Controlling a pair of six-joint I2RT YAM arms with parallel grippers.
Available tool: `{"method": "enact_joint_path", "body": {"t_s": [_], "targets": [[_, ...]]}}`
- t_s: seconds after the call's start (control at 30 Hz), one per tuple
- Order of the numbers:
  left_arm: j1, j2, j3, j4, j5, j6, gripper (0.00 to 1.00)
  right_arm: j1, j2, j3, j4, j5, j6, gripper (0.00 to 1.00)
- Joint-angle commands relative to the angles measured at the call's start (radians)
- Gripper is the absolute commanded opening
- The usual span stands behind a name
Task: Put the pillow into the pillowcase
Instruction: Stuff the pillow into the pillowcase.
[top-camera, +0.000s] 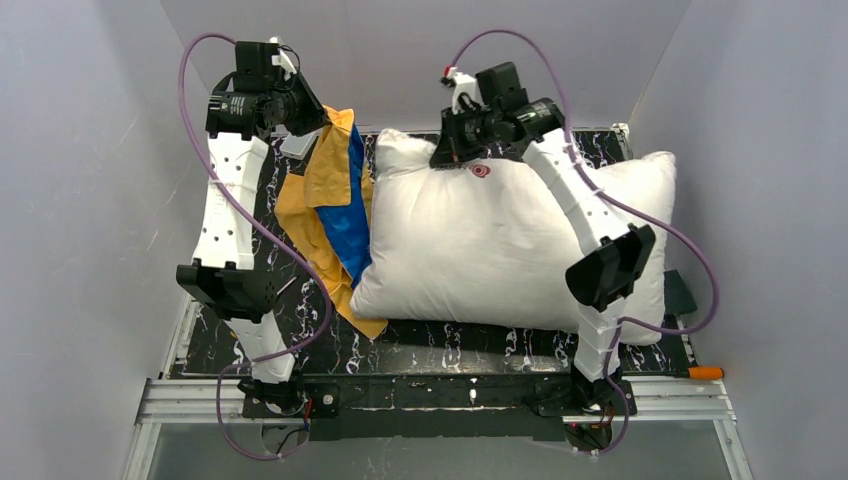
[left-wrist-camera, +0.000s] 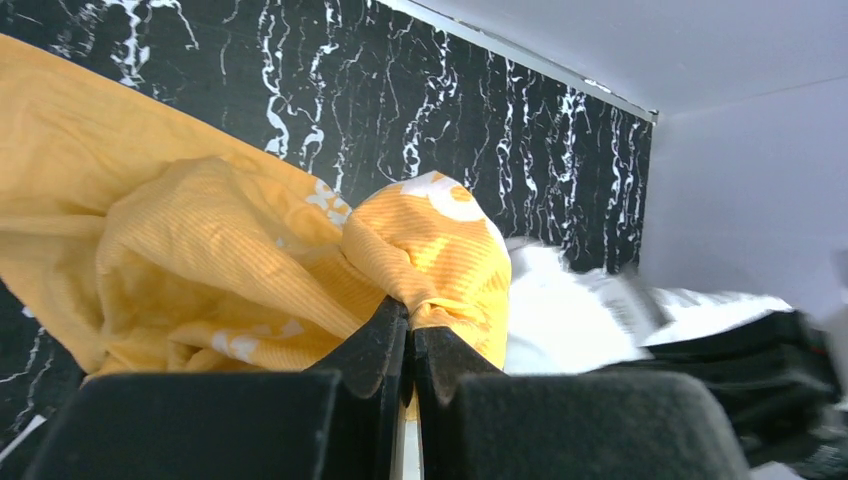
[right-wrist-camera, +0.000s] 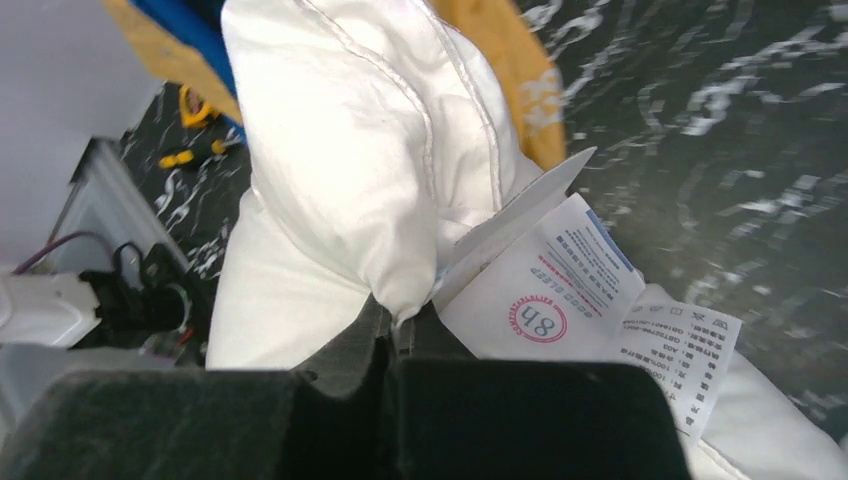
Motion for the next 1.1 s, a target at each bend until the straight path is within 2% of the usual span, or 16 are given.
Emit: {"method": "enact_joint_path", "body": {"t_s": [0.0,0.17,0.23,0.37,0.47,0.63,0.77,0.9,0.93,0.97,1.0,1.03,1.07], "targets": [[0.002,-0.081,0.039,-0.037,-0.051,0.068,0.00,-0.046,-0.221,0.112,0.032,0.243,0.011,0.01],[0.002,-0.075,0.024,-0.039,-0.014,0.049,0.00,-0.045,-0.320,0.121,0.110,0.531,0.018,0.01],[-0.001,-0.060,0.010,-0.037,0.031,0.017,0.00,-0.042,-0.354,0.092,0.160,0.596,0.021,0.01],[-0.045,0.024,0.022,-0.029,0.077,-0.026,0.00,-0.017,-0.367,0.057,0.156,0.556,0.040,0.01],[-0.091,0.157,0.119,0.009,0.101,-0.030,0.00,0.031,-0.381,0.038,0.129,0.502,0.061,0.01],[-0.178,0.352,0.297,0.158,0.305,-0.096,0.00,0.078,-0.448,-0.043,0.136,0.517,0.096,0.01],[-0.300,0.368,0.242,0.295,0.456,-0.157,0.00,0.079,-0.449,-0.055,0.143,0.548,0.100,0.01],[-0.364,0.263,0.076,0.452,0.563,-0.223,0.00,0.079,-0.437,-0.061,0.136,0.551,0.096,0.01],[-0.364,0.223,0.012,0.497,0.572,-0.237,0.00,0.079,-0.440,-0.064,0.140,0.556,0.087,0.09],[-0.363,0.178,-0.042,0.542,0.571,-0.243,0.00,0.079,-0.446,-0.069,0.144,0.561,0.074,0.23],[-0.362,0.129,-0.088,0.574,0.566,-0.237,0.00,0.079,-0.449,-0.069,0.145,0.574,0.064,0.48],[-0.361,0.104,-0.111,0.585,0.561,-0.223,0.00,0.078,-0.452,-0.066,0.146,0.588,0.055,0.64],[-0.361,0.087,-0.118,0.577,0.559,-0.211,0.00,0.078,-0.451,-0.058,0.146,0.593,0.042,0.75]]}}
